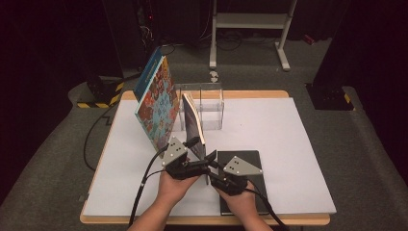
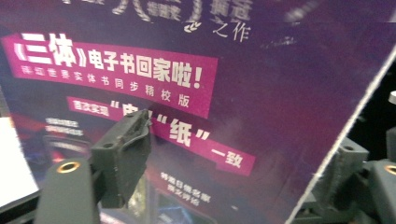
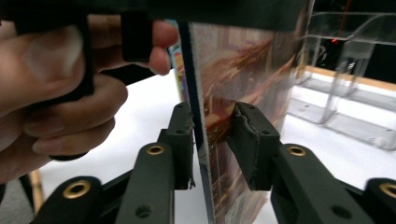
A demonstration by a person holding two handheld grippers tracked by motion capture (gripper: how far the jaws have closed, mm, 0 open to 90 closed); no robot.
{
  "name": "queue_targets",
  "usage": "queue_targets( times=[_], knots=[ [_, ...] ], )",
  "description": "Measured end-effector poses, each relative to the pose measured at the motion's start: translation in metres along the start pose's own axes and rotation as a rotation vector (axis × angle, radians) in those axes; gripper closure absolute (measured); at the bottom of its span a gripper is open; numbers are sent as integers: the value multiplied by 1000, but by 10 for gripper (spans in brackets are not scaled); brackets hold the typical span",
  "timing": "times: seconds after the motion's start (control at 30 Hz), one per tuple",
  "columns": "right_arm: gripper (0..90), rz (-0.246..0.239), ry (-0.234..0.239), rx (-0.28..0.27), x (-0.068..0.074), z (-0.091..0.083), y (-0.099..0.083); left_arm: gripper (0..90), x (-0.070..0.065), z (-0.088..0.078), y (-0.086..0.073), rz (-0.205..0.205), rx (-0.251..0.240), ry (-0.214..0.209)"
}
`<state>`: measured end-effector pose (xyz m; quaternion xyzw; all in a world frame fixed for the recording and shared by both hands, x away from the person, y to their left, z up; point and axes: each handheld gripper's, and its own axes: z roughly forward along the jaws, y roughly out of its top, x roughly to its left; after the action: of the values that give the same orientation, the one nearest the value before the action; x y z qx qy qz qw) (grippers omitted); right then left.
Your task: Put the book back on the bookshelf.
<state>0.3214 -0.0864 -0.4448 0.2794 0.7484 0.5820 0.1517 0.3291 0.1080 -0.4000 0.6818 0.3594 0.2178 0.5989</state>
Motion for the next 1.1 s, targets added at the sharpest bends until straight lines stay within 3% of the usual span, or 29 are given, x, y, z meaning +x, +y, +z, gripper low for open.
queue_targets(
  times=[0.13, 0.27, 0.4, 0.53, 0.7, 0.83, 0.9, 1.1],
  knots=[
    [584, -13, 0, 42, 3, -4, -4, 300, -1, -5, -1, 20, 1, 19],
    [532, -8, 1, 52, 0, -24, -9, 356, -4, -10, -1, 55, 3, 44],
    [528, -38, -94, 69, -14, -53, -15, 421, -6, -17, -2, 81, 19, 60],
    [528, -2, -163, 49, -34, -74, -28, 514, -9, -23, -1, 105, 39, 89],
    [518, 61, -182, 36, -54, -89, -34, 632, -10, -30, 0, 143, 57, 130],
    [521, 82, -204, 17, -61, -98, -35, 758, -7, -35, -1, 164, 50, 170],
    [523, 84, -214, 13, -63, -101, -35, 777, -4, -37, -2, 154, 43, 166],
    [523, 116, -225, 9, -70, -103, -38, 781, -3, -47, -6, 189, 28, 157]
  ],
)
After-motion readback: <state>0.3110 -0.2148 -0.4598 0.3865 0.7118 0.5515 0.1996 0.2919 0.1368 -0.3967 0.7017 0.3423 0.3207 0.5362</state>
